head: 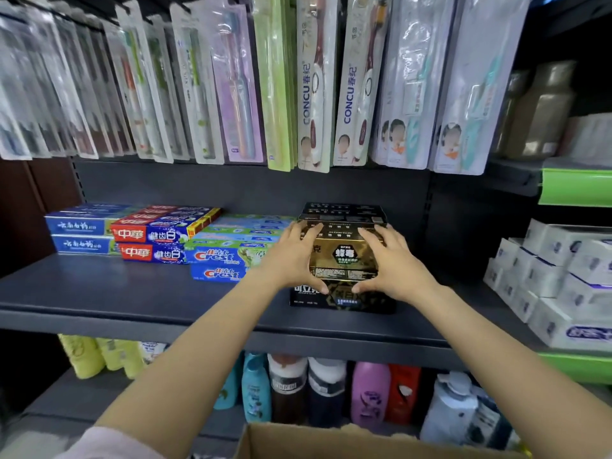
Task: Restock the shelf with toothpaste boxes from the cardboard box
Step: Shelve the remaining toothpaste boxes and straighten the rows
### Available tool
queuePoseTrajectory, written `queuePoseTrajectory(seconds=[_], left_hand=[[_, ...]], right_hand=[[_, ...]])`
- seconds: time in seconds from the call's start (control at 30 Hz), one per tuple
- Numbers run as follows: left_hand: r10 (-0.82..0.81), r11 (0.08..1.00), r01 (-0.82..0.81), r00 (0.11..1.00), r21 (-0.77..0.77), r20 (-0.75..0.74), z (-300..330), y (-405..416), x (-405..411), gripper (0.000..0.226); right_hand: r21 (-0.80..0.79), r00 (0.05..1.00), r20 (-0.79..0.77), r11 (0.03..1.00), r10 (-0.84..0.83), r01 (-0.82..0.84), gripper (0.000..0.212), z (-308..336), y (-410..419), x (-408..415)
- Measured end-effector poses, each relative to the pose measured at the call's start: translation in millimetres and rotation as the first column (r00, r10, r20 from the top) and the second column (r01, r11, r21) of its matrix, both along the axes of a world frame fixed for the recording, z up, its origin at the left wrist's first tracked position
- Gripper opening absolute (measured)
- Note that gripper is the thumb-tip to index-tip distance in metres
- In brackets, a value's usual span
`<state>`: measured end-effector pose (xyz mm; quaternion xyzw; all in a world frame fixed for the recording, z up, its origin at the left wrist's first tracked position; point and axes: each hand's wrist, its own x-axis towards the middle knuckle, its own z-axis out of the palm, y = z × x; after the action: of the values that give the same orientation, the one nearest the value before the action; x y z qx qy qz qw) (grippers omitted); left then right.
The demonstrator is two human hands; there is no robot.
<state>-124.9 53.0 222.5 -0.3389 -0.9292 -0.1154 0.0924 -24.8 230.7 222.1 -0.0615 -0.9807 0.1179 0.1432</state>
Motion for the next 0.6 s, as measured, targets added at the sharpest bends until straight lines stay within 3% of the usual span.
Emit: queuePoseTrajectory(seconds=[0.17, 0.33, 0.6], left_hand=[[-0.018, 1.000, 0.018, 0.999, 0.010, 0.044, 2.8, 1.5, 1.3, 0.129], [-0.011, 1.000, 0.011, 0.999, 0.010, 0.036, 1.5, 3.4, 3.4, 0.128], [0.036, 0.996, -0.041, 0.998, -0.085, -0.060, 6.2, 1.5, 6.3, 0.127]], right_hand=[[0.042, 0.999, -0.035, 0.999, -0.032, 0.034, 0.117, -1.4, -4.4, 1.0], [0.264, 0.998, -0.052, 0.964, -0.019, 0.032, 0.120, 2.6, -8.3, -4.7], [0.311, 1.000, -0.011, 0.951, 0.003, 0.001, 0.126, 4.7, -11.4, 0.1]])
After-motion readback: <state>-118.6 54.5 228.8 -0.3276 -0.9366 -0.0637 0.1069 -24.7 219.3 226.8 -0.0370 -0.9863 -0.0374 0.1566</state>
